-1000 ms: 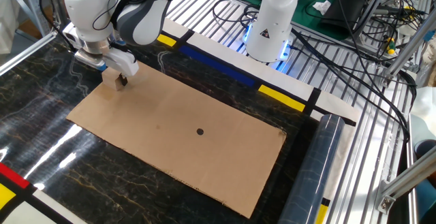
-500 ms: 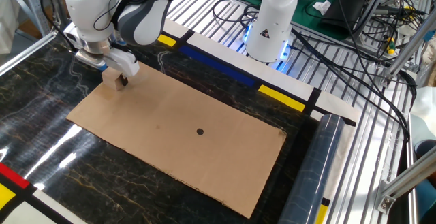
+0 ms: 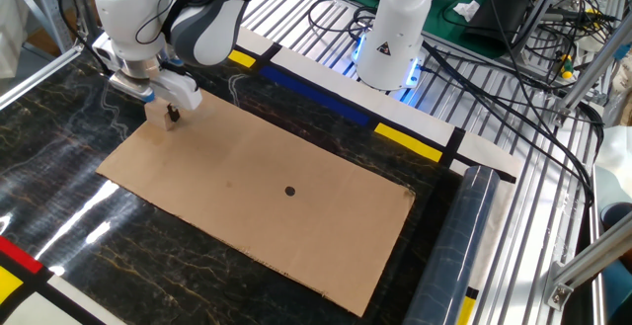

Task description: Grab the block and place it at the designated location

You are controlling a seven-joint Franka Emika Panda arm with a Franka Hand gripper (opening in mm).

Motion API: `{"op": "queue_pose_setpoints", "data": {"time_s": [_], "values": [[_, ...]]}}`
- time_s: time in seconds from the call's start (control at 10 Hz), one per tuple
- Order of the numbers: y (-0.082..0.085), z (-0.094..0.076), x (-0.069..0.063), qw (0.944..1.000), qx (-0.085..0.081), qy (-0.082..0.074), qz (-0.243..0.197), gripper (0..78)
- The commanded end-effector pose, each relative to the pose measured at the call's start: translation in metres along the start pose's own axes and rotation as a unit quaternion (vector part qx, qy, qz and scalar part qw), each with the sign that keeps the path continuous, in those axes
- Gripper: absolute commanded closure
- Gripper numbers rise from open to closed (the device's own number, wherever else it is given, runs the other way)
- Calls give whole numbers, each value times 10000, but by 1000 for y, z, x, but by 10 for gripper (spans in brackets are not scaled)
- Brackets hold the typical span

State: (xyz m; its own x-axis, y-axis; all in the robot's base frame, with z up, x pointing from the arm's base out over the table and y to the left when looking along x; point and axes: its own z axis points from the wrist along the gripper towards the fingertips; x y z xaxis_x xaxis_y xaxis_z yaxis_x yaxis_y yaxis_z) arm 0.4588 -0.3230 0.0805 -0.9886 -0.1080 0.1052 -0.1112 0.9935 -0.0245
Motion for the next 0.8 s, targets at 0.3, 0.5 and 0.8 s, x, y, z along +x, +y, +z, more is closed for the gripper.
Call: {"op": "queue_pose_setpoints", "data": {"time_s": [0.3, 0.5, 0.8], "values": [[-1, -1, 0, 10000, 9, -14, 3, 765], [-1, -1, 0, 10000, 9, -14, 3, 765], [-2, -36, -15, 9996, -206, -13, -171, 765]]}}
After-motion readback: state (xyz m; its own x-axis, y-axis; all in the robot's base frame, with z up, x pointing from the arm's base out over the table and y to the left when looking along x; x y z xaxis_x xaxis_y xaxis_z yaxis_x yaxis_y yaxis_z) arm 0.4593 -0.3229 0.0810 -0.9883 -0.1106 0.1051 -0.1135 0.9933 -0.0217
